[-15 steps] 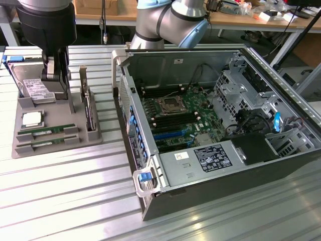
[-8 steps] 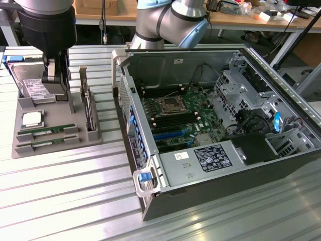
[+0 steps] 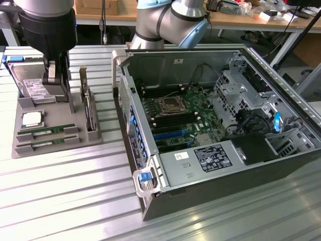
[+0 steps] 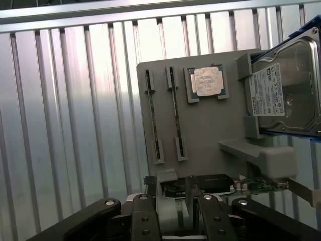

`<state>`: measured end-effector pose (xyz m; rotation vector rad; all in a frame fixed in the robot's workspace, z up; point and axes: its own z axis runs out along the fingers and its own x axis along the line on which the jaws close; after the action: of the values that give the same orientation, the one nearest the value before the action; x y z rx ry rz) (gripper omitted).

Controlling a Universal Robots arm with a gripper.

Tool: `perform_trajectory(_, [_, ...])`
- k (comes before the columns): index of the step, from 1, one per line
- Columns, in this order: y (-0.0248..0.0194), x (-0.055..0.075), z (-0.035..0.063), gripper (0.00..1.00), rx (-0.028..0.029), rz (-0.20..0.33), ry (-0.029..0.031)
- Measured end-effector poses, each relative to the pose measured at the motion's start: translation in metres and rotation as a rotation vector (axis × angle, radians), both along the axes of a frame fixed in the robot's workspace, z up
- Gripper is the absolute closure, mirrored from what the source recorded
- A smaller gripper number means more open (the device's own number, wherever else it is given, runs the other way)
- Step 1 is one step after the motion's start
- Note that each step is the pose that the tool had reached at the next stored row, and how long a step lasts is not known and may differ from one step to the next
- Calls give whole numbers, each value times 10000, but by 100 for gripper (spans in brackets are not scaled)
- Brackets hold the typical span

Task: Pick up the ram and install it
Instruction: 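Pick up the ram and move it above insertion slot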

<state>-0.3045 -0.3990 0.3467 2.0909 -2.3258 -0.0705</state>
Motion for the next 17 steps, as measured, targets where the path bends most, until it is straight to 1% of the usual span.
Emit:
perform_trajectory(15, [0, 0, -79, 64, 0, 8, 0])
perform_trajectory(17, [0, 0, -84, 64, -1, 101, 2])
